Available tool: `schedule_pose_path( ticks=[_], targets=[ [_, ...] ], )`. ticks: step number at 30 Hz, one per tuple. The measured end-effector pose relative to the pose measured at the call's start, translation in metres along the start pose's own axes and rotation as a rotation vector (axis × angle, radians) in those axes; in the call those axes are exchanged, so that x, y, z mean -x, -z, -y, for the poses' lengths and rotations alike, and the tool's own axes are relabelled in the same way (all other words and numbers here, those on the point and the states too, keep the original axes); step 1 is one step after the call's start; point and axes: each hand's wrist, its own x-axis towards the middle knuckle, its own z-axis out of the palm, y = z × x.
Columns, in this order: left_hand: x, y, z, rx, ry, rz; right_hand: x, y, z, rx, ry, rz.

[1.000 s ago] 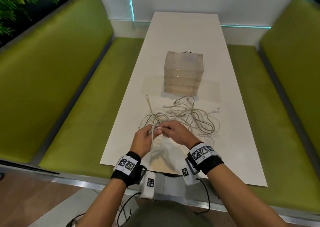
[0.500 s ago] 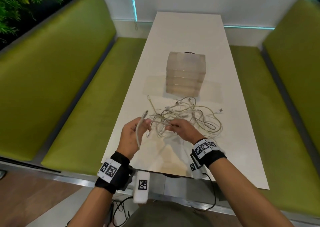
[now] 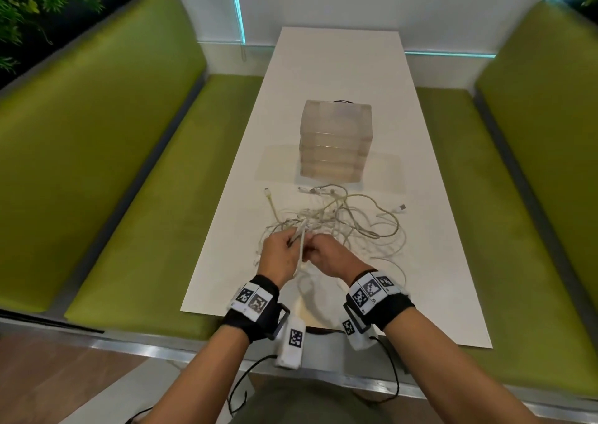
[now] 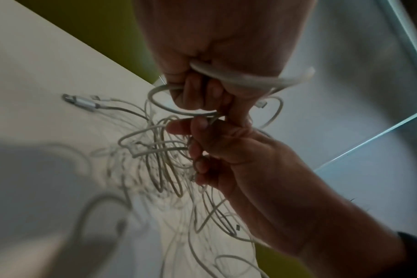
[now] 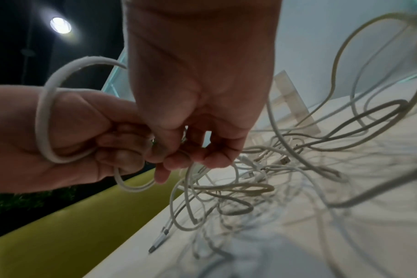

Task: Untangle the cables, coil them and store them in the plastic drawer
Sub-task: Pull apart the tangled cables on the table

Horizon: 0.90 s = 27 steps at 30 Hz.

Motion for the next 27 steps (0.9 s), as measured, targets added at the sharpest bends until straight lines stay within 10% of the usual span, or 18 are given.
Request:
schedule_pose_path(
  ticks=[8,18,27],
  targets=[
    [0.005,0.015,-0.022,0.224,-0.144,-0.2,-0.005,0.014,-0.029,-0.084,-0.121,-0.199],
    [-0.003,0.007,0.003,-0.007,-0.05,0.052,-0.004,0.012,-0.014,-0.065,-0.06,-0.071],
    [-0.004,-0.003,-0.015,0.065,-0.088,-0.077,-0.004,0.009,-0.018,-0.145,-0.107,-0.148]
  ],
)
